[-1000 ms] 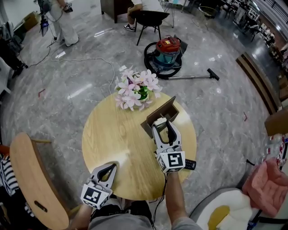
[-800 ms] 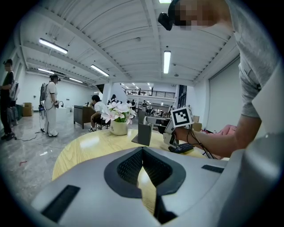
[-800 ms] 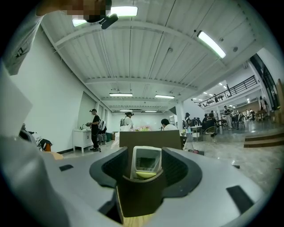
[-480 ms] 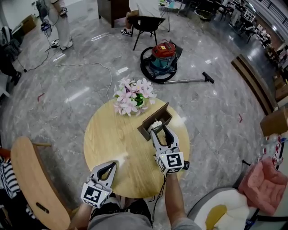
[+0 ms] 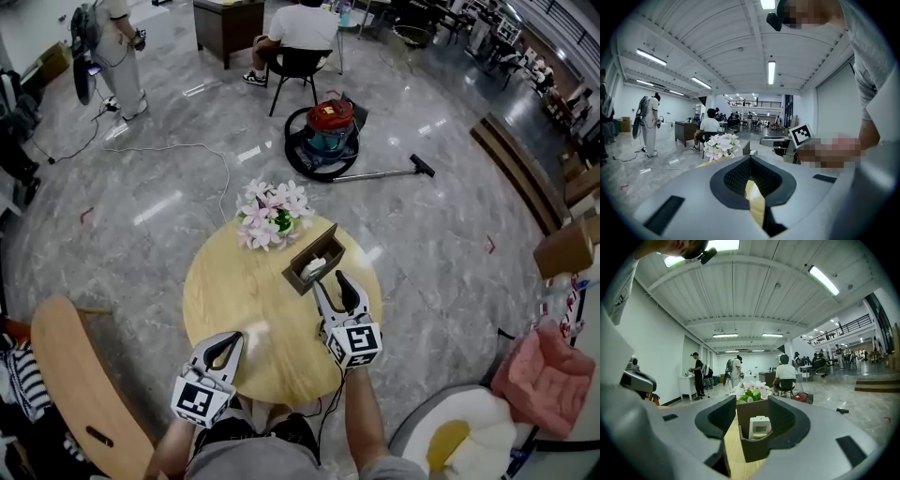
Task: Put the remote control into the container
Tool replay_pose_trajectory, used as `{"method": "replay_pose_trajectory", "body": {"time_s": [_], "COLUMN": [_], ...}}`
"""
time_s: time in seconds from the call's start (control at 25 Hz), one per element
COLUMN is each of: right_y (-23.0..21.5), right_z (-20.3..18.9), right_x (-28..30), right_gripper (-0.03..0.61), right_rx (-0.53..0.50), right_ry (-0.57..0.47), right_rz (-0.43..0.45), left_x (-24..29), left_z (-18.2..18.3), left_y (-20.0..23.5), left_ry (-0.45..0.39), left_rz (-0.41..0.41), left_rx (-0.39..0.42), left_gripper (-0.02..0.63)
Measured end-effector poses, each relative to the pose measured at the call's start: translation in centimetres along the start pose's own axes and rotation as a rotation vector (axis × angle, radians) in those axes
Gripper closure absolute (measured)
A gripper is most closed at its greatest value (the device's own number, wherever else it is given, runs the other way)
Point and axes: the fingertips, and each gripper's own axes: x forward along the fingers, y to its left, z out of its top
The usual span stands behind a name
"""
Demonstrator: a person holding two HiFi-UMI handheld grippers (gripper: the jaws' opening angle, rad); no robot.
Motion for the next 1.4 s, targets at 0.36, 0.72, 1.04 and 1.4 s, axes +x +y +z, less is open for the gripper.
{"method": "replay_pose_trajectory", "body": {"time_s": [0.36,0.72,1.04,1.4], "right_y": [2.1,3.5,5.3,7.1], "right_z": [3.7,6.7,5.7,4.6], "right_x": [-4.4,-8.6,-11.9,-15.1], "right_gripper": [0.436,0.532,0.569,0.571], "right_rx": [0.008,0.036,0.019,0.061], "right_ry": [0.020,-0.013,0.024,0.035], "right_rz": [-0.019,-0.057,-0.049,-0.051], "left_x": [-2.0,-3.0,-3.6,-3.9], "left_z": [5.4,8.8,9.8,9.6], "left_y": [-1.2,-3.3,-4.4,-5.7], "left_ry": [-0.028,-0.044,-0.063,-0.068], "left_rz": [-0.014,-0.050,-0.058,-0.071], "left_rx": [0.012,0.046,0.043,0.045], "left_gripper": [0.606,0.607,0.607,0.607]}}
